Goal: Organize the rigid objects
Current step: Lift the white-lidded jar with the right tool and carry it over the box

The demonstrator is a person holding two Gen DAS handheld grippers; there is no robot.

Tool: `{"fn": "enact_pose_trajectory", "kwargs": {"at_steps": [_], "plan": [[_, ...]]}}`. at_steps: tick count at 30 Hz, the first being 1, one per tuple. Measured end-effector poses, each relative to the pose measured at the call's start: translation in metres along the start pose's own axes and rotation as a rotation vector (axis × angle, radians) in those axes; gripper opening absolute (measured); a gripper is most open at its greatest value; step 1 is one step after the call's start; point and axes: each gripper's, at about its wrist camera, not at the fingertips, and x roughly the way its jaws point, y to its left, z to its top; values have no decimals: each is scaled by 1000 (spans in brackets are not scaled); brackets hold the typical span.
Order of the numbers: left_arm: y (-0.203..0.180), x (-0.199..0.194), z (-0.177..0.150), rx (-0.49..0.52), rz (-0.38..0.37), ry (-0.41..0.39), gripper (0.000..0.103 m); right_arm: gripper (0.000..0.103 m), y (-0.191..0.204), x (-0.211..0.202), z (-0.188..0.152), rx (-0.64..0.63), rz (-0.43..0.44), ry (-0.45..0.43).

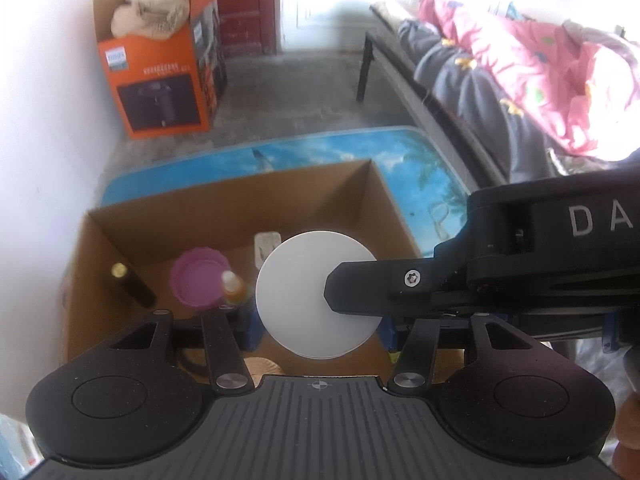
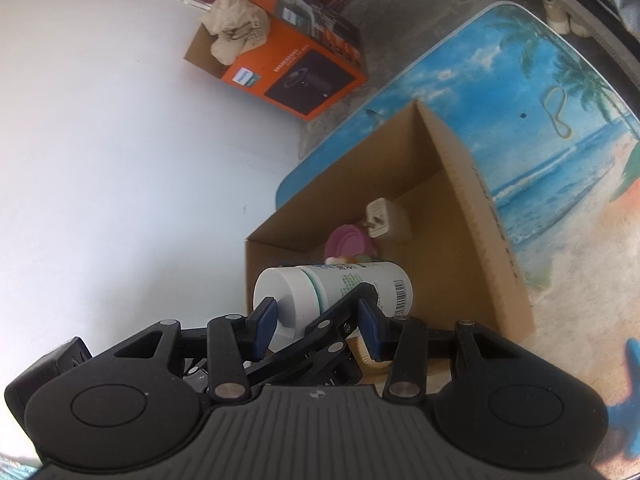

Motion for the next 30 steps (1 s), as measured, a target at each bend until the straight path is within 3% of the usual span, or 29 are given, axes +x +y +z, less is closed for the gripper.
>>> {"fn": "enact_pose_trajectory", "kwargs": {"at_steps": [16,30], "plan": [[-8,57,-4,-23,-11,133,53,48,-43,39,28,13,-92,95],[0,47,-8,-23,-32,116,77,51,-41,32,24,-2,-118,91]]}}
